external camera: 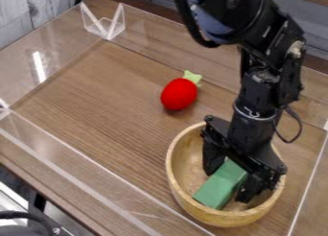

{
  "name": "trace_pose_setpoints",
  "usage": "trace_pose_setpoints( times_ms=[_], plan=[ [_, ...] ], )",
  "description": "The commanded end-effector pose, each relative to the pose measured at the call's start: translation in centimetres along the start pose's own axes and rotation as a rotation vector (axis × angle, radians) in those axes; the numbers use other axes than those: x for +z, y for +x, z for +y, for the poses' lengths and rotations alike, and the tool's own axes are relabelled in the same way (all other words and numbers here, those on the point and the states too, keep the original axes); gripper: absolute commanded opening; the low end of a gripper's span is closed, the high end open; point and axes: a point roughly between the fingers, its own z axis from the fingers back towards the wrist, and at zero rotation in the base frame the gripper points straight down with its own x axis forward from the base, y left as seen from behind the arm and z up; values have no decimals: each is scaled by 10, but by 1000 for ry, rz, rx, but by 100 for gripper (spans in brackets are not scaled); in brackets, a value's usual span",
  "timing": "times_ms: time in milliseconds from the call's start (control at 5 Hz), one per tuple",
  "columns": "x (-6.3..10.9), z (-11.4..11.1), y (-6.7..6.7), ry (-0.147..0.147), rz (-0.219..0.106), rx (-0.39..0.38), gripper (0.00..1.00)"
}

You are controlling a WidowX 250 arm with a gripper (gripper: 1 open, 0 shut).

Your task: Remove the green block from the brown bowl and put it on the table

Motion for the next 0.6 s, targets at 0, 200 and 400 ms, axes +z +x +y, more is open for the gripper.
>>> trace_pose_setpoints(
  times_ms=[0,200,400],
  plan=[
    [6,1,4,-2,-27,7,100],
    [7,2,4,-3,-32,14,100],
    [8,3,5,-4,-35,20,100]
  ],
)
